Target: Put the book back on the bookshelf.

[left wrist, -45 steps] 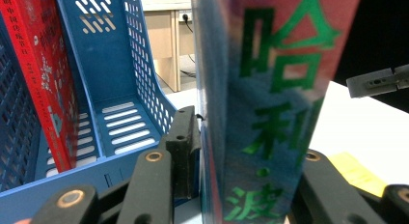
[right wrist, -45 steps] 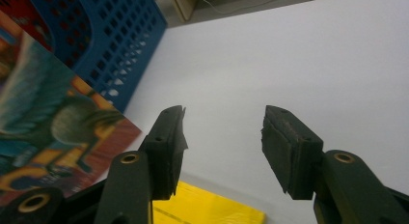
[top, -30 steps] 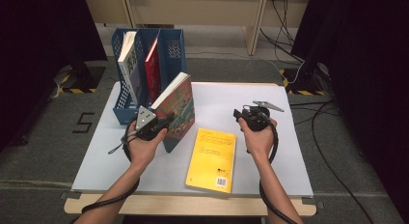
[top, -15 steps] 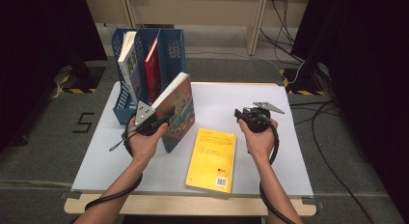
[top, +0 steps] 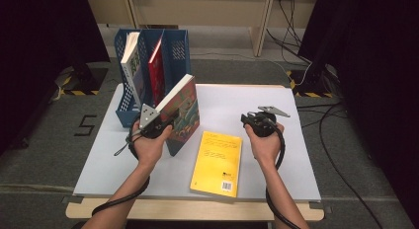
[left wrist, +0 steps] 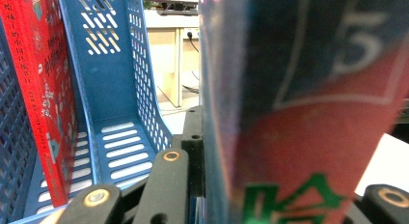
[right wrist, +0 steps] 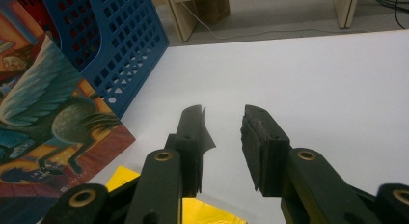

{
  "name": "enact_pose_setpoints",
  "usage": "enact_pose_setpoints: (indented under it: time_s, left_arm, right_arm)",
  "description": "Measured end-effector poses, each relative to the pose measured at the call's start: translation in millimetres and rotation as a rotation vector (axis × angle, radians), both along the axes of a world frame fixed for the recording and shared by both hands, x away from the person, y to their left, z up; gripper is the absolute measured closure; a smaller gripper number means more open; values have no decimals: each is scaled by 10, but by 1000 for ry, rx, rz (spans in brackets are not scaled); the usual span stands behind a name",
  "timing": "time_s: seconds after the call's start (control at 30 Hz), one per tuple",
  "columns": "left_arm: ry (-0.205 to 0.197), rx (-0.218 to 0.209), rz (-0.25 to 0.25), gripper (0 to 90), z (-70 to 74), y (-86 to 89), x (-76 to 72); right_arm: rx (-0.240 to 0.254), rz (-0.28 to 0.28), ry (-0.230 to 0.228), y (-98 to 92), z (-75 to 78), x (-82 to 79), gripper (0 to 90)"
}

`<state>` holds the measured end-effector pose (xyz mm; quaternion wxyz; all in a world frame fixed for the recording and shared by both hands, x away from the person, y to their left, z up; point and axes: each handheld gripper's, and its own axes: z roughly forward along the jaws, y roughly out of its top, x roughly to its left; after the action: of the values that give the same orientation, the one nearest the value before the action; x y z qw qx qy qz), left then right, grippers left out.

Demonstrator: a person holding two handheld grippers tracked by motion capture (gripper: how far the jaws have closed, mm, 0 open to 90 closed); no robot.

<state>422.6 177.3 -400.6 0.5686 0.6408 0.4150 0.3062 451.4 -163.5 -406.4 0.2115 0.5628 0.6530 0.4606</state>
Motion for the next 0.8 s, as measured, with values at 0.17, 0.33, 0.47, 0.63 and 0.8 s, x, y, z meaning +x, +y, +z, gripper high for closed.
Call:
enact_pose_setpoints:
  time_s: [0.17, 0.33, 0.47, 0.63, 0.8]
  left_arm:
    - [-4, 23, -11, 739, 30, -21, 19]
    - [-6, 35, -17, 740, 52, -53, 22]
    - [-10, 46, -27, 740, 95, -73, 15]
    - [-12, 42, -30, 741, 147, -66, 4]
    - [-22, 43, -32, 741, 221, -42, 1]
  right_arm:
    - [3, -6, -4, -22, 3, 2, 687]
    - [2, -8, -9, -43, -1, -2, 688]
    - [3, -15, -8, -64, 15, -15, 688]
    - [1, -19, -18, -92, 27, -19, 688]
    - [-2, -21, -22, -94, 37, -25, 688]
